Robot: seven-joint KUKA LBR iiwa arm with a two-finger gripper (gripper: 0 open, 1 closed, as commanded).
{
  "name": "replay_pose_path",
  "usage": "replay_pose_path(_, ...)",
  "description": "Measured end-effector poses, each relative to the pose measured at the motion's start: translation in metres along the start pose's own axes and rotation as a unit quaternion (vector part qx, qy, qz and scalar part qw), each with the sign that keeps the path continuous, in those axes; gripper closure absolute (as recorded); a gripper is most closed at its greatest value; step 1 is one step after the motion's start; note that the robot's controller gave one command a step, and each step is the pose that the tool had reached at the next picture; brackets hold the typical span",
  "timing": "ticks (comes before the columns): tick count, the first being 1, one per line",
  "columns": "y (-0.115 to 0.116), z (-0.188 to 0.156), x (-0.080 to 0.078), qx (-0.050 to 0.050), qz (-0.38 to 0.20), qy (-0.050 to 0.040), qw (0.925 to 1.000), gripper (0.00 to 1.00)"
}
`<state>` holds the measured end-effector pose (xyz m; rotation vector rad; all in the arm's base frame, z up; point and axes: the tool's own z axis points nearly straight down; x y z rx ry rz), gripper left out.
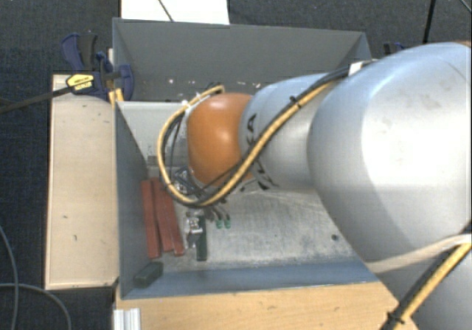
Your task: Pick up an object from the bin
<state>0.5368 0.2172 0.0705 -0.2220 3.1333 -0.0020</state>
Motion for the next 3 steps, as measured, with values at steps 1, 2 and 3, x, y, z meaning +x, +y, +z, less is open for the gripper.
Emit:
replay_pose_path(1,0.000,0.000,0.000,0.000,0.000,-0.0001,1.0000,0.00)
replay_pose_path(2,0.008,-0.017,0.015,0.001,-0.071,0.0026,0.9975,0.00)
replay_pose_path(3,0.013,-0.028,0.022,0.000,-0.112,0.0027,0.9937,0.00)
